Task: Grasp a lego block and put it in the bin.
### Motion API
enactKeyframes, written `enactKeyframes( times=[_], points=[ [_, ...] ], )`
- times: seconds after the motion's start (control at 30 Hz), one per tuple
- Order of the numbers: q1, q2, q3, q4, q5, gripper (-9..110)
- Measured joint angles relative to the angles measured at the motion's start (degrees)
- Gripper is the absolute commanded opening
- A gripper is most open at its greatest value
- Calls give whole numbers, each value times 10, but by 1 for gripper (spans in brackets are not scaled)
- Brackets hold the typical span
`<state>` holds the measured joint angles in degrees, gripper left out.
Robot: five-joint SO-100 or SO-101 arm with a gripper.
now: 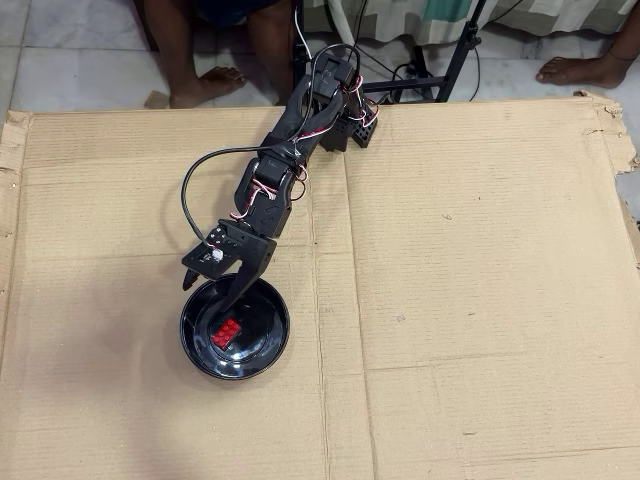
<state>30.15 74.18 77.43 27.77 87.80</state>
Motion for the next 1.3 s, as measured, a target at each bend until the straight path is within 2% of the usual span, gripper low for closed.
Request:
enactKeyframes(
  times=[0.33, 0.83, 1.1, 1.3],
  points=[
    [-38, 105, 127, 0, -20, 28],
    [-114, 352, 385, 0, -152, 28],
    [-173, 499, 537, 0, -259, 28],
    [-225, 614, 649, 0, -284, 28]
  ],
)
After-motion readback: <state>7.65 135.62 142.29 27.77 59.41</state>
